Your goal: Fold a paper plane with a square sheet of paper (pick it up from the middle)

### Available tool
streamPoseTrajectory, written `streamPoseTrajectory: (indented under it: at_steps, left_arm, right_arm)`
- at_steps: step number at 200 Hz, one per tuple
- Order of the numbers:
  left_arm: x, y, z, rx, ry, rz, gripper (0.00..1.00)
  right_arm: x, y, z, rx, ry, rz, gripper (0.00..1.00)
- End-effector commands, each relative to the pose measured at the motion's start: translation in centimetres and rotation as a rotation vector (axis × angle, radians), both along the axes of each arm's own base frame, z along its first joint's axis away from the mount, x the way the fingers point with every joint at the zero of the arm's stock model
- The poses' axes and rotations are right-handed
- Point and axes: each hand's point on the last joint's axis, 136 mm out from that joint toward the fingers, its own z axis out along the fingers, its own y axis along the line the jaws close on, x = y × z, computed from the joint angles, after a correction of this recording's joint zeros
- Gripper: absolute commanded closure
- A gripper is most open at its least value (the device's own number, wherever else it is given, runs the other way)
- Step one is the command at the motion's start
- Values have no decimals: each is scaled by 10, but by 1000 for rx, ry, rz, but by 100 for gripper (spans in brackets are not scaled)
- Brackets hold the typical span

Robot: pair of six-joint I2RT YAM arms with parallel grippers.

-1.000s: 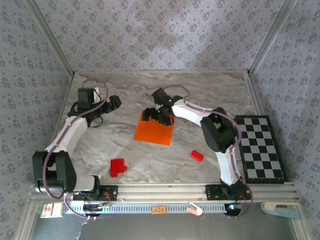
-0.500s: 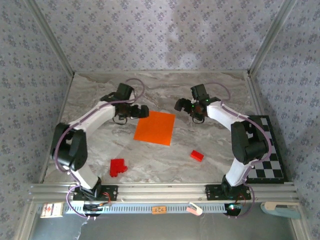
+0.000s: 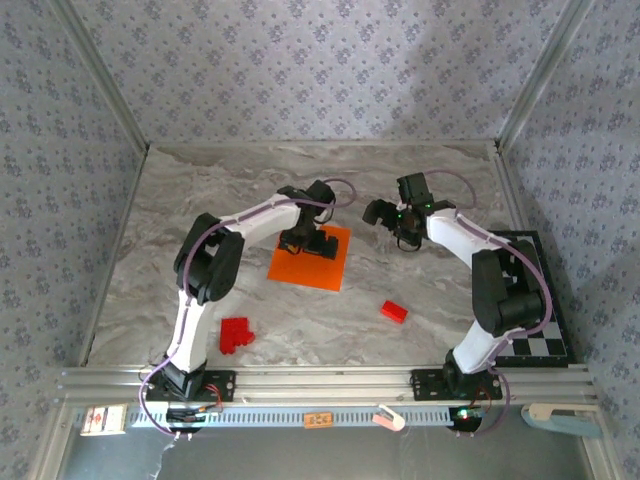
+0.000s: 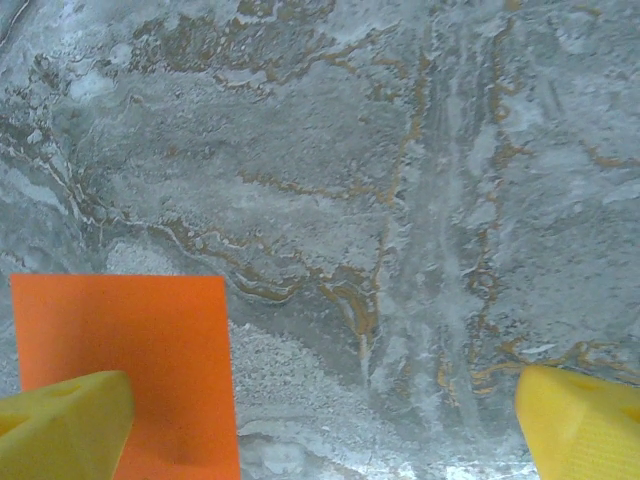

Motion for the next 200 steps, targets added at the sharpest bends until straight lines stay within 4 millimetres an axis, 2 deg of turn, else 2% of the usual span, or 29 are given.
streamPoseTrajectory:
  at_steps: [1,48,74,101,155,200]
  left_arm:
    - [-3,13,-8,86,31,9,0]
    - [-15,29,-26,145,80,142,0]
    - [-27,38,-30,153,93,265,0]
    - [-37,38,-27,110,86,345,0]
    - [-17,29,9,93,4,256,0]
    - [-17,24,1,87,25,257,1]
  right_arm:
    - [-2,-7,8,-9,-24,-1,0]
    - [-3,-6,8,5,-20,-9,0]
    - [-2,-5,7,16,-16,-15,0]
    - [-1,-4,11,15,-29,-15,0]
    - [1,-4,16,18,-47,-14,0]
    - [-1,-2,12,22,-38,-8,0]
